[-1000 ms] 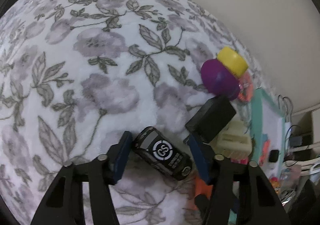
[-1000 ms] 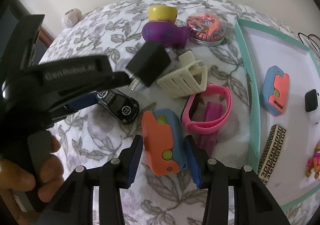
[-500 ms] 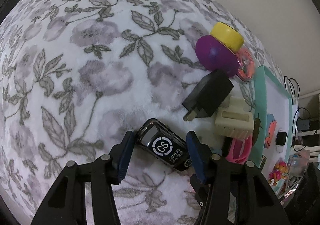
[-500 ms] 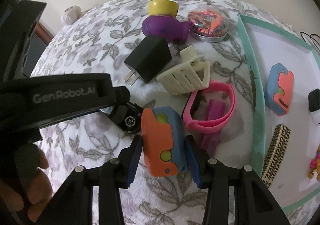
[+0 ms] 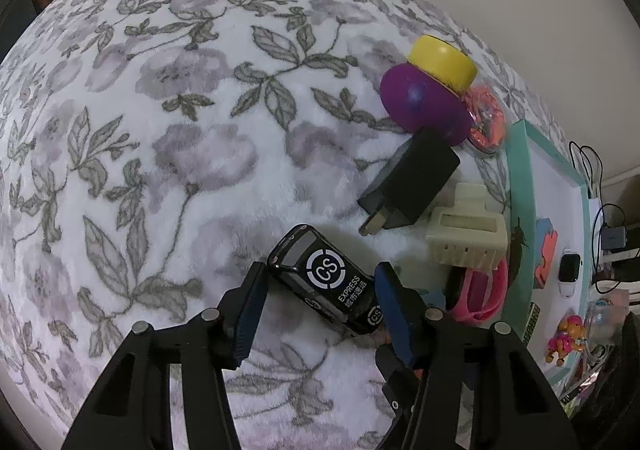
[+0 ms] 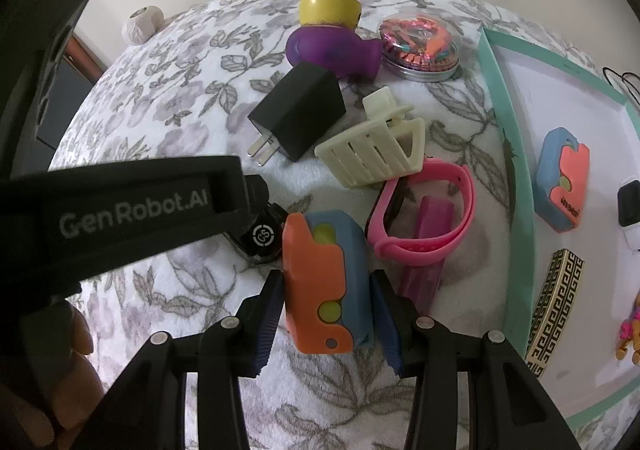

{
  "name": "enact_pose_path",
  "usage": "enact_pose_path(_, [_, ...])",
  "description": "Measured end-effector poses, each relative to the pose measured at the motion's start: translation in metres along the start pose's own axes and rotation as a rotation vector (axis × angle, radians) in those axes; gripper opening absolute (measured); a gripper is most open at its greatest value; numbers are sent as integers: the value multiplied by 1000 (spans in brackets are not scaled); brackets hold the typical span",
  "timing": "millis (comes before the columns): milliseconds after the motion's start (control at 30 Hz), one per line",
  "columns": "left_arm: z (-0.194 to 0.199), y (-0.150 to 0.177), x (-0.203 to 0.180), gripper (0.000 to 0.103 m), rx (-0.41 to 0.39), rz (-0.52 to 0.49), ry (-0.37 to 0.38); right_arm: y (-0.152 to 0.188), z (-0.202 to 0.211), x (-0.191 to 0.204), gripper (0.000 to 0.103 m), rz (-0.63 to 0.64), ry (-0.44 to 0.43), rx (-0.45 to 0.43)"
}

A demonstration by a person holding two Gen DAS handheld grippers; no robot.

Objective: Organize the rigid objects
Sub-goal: 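Close the left gripper on the black car while the right gripper grasps the orange-blue toy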

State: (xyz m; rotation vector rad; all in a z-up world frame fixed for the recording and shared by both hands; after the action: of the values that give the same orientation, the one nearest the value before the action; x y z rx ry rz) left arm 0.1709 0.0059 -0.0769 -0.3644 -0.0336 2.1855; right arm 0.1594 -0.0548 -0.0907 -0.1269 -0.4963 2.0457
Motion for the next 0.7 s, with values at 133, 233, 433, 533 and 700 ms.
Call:
enact_pose_path(133, [4,-12,12,57,-33,-14,-36,0,-1,2,46,31,24,5])
enact_pose_path(233, [5,-16,19,57,-38,-14,-38,0,-2,3,46,47,39,10])
enact_pose_path(433, [10,-23,30,57,-48,-33,-49,2,-2,6,45,74,48,24])
enact_pose_path(533, [14,-27,36,57,-58,-57,-76,4,-2,7,45,58,6,32])
enact_pose_path(700, [15,-32,39,57,-76,-71,-97,6,-1,8,45,76,14,43])
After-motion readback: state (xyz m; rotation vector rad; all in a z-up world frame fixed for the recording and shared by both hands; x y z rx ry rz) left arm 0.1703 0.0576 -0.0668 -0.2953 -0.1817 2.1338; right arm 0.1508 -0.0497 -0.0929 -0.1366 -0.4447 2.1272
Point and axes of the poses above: each gripper's, at about its wrist camera, not at the fingertips, and z roughly against the way its jaws point, x to its left, y to its underside, the point moved 10 cm from there along -z, roughly the way its jaws point, and after that the axes turned 11 degrees about z, right-handed, at the moved point
